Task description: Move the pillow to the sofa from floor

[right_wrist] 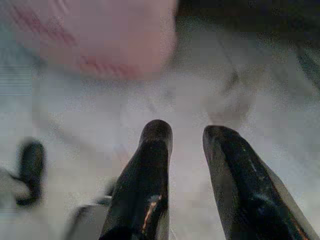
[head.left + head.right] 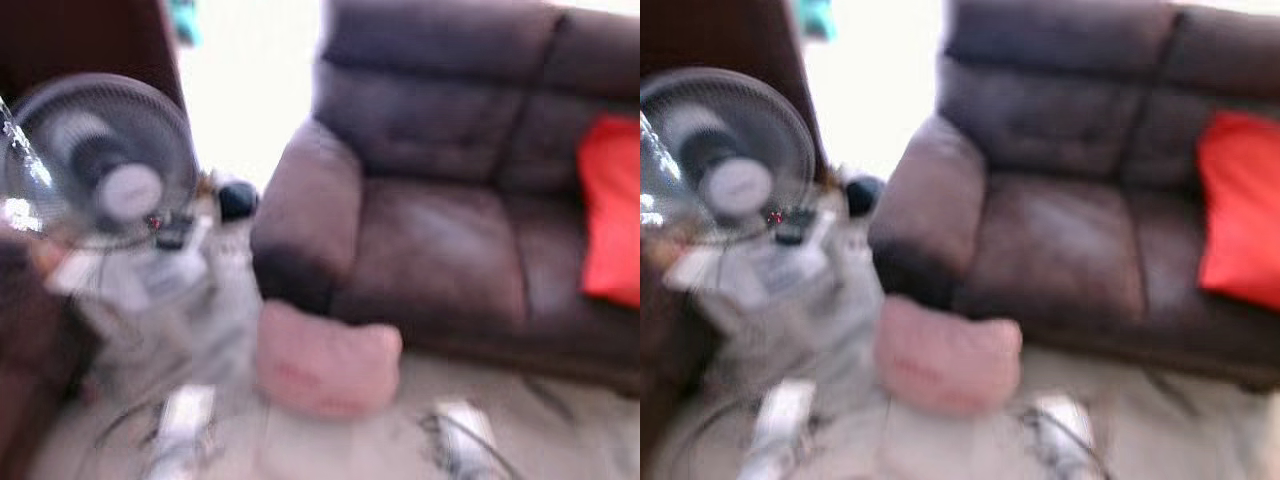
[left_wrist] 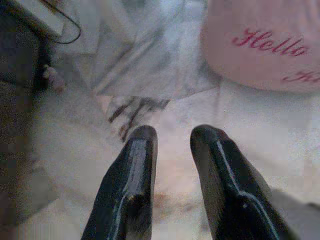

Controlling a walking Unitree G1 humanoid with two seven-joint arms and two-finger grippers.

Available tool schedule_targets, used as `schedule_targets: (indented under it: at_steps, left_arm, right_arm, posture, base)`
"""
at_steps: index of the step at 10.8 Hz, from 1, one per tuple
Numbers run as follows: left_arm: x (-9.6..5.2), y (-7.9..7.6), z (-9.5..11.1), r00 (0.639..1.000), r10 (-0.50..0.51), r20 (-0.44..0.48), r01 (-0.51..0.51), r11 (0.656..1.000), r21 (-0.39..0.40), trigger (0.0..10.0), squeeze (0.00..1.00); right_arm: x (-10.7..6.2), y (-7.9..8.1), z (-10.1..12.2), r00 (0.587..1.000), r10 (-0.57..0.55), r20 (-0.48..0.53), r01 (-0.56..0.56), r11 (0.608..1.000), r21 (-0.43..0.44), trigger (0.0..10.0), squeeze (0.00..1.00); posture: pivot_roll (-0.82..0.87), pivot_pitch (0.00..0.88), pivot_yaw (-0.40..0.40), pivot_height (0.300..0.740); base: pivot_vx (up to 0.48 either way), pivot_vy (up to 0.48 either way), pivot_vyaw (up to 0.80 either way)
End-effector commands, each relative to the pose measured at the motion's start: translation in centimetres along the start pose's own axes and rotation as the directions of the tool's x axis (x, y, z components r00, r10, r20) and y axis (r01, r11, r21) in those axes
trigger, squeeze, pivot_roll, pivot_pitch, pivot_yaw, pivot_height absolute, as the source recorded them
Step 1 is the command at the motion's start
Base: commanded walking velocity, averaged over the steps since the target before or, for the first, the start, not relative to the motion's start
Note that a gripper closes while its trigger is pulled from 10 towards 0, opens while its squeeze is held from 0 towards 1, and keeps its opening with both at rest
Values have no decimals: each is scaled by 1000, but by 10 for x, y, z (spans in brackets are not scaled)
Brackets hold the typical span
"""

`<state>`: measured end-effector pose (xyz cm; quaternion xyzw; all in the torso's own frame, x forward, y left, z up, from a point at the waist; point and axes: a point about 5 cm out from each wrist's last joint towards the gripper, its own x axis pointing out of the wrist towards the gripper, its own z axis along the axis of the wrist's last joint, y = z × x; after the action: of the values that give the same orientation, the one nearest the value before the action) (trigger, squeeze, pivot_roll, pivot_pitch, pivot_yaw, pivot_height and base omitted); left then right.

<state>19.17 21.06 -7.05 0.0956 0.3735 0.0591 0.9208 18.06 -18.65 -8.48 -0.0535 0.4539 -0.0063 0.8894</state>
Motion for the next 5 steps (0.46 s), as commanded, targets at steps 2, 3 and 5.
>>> schedule_targets:
  at_steps: [2,3,5]
  left_arm:
    - [2,-10,8,999,-31,20,31,999,-7,10000,0]
    - [2,-10,8,999,-32,21,32,999,-8,10000,0]
    - [2,-11,9,999,-32,23,32,999,-8,10000,0]
  right_arm:
    - [-4,-12,-16,998,-32,-47,32,999,6,10000,0]
    - [-4,-13,-16,998,-33,-46,33,999,8,10000,0]
    - [-4,-13,-16,998,-33,-44,34,999,14,10000,0]
  posture:
    - [49,35,-55,740]
    - [46,33,-56,740]
    - [47,32,-56,740]
  base:
    - [354,0,0]
    - [356,0,0]
    - [354,0,0]
